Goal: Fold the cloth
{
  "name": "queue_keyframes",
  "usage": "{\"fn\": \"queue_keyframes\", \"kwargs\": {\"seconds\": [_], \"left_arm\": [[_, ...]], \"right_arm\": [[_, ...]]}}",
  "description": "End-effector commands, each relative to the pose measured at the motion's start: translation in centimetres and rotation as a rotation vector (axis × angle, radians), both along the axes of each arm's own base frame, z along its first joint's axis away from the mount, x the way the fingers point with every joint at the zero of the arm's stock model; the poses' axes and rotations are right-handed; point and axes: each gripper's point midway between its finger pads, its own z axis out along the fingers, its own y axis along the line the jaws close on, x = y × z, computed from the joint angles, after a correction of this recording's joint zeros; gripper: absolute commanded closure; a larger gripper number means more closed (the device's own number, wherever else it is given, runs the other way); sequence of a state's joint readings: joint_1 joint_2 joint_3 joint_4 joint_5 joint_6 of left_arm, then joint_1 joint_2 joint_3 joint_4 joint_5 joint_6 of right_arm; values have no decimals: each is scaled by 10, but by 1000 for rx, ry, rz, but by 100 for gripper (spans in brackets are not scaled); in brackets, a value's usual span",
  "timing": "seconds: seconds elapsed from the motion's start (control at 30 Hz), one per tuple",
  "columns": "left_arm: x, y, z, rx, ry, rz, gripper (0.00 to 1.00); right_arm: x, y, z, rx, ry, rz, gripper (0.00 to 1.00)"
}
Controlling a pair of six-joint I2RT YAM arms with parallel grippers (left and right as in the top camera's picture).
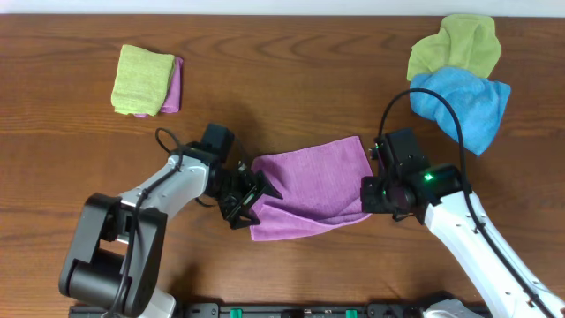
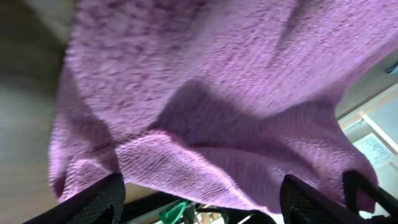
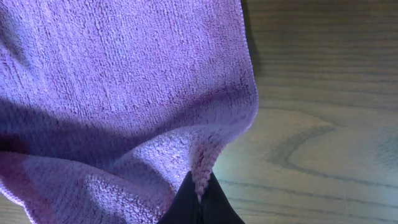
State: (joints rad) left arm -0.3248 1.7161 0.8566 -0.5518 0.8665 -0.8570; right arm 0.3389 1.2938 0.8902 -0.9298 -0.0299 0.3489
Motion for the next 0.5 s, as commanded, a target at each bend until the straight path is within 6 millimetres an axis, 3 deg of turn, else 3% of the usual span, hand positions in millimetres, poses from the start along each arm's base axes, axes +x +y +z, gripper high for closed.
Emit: {"fn": "queue_keyframes", "kwargs": {"seconds": [0.0, 0.47], "left_arm": [[-4, -5, -5, 12, 46, 25, 20], [-25, -1, -10, 72, 120, -5, 28]], "right_arm": [[-1, 1, -1, 5, 8, -11, 99], [-1, 1, -1, 6, 8, -15, 99]]}}
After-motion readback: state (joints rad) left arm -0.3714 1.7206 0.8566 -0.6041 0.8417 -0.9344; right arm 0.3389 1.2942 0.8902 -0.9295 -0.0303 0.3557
